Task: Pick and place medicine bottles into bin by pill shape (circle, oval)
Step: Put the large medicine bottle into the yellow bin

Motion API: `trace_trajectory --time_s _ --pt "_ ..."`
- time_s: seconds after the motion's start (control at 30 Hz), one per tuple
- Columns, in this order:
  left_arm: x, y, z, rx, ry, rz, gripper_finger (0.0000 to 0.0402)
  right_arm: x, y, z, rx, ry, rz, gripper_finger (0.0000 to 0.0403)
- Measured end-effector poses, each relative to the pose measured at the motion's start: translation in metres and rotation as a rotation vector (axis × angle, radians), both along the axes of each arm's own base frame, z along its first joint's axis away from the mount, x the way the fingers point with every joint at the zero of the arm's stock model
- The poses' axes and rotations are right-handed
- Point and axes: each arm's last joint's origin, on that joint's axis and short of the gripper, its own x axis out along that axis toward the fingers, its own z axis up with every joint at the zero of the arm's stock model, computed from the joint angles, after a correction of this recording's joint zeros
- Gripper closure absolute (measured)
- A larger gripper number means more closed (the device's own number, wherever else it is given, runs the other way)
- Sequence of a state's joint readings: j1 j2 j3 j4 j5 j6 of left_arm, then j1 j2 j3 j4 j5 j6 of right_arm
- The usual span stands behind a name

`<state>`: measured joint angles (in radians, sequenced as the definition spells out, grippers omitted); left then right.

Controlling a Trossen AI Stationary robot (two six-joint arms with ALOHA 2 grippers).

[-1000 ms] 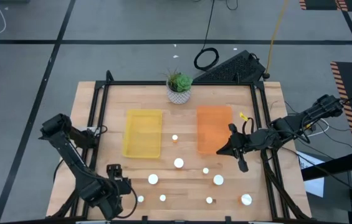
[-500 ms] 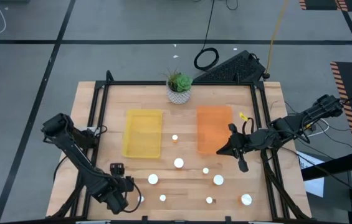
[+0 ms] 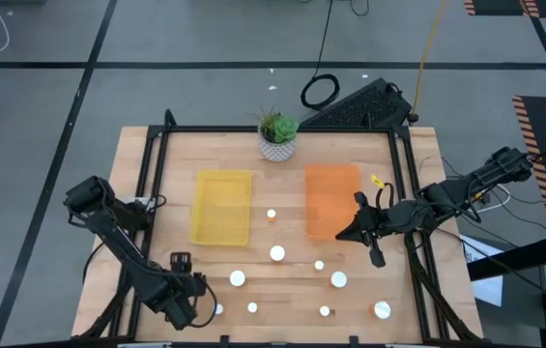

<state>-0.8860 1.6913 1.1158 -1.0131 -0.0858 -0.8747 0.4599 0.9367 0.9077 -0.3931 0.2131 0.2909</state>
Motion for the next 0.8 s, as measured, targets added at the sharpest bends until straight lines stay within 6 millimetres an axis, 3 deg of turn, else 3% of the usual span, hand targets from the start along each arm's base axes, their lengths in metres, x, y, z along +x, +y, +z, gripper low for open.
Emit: trace_trajectory --time_s 0.4,0.8 --pt "0.004 -0.004 -0.001 -0.048 -0.039 -0.004 0.0183 0.0 0.0 0.0 -0.013 -0.003 0.007 0.0403" --pt "0.011 0.0 0.002 -0.061 -0.042 0.009 0.0173 0.0 0.0 0.0 -0.014 -0.003 0.008 0.0403"
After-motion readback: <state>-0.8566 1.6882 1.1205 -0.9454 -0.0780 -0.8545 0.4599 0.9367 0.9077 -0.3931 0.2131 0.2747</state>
